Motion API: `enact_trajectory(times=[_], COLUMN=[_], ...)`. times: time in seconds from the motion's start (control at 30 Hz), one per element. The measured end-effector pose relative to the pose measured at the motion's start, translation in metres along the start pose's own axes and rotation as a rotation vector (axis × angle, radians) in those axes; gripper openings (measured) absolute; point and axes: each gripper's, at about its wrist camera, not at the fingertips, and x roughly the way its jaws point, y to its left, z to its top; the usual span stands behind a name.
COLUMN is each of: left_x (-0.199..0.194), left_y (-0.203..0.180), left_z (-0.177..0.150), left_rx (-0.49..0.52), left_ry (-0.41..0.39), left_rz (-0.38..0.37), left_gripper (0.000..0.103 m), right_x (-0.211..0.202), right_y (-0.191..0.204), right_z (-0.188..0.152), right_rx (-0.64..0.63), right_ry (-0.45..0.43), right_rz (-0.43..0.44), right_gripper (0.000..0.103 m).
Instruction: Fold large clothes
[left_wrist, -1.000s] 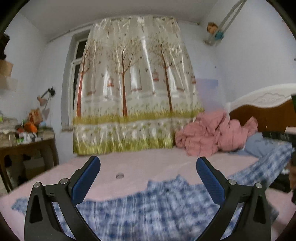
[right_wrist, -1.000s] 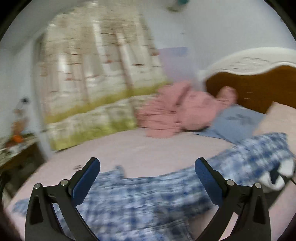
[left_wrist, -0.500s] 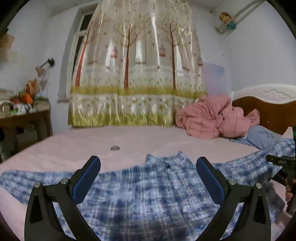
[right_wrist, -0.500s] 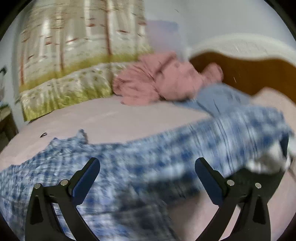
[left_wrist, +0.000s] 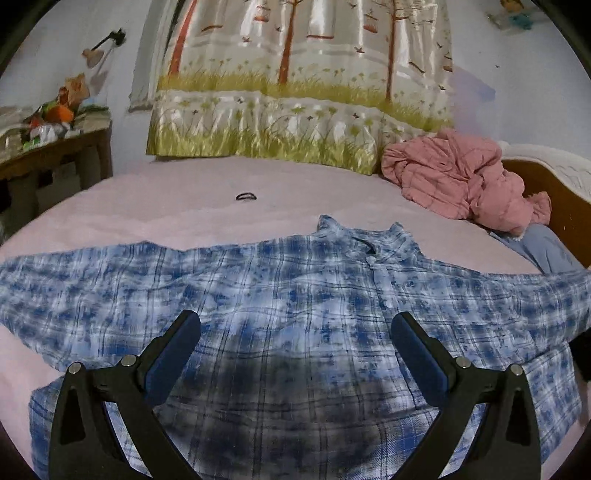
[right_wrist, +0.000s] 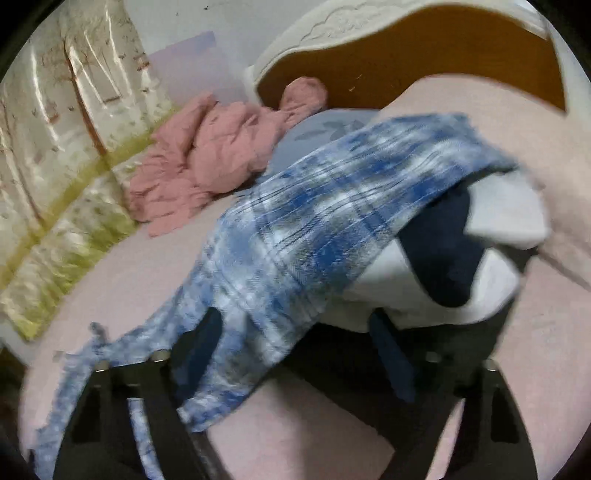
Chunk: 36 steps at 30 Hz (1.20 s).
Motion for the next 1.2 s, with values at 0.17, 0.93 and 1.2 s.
enact_trajectory(times=[0.17,0.93,1.2], left_x=[0.0,-0.016,-0.027], left_y=[-0.009,-0.025,-0.032], left_z=[0.002,0.01,0.01], left_rx=[0.019,0.075,0.077], left_ry=[0.02,-0.011,-0.049], left_rz=[-0.032,-0.069,-0.093], left_gripper=[0.102,0.101,0.101], right_x=[0.012,0.049,-0.003], right_y=[0.014,0.207,0.144], right_z=[-0.002,-0.152,-0.132], right_rx=[-0.12,-0.704,-0.134], right_ry=[-0.045,0.321,0.165], right_rz=[0.008,0.265,0.092], right_gripper=[0.043,0.017,0.07])
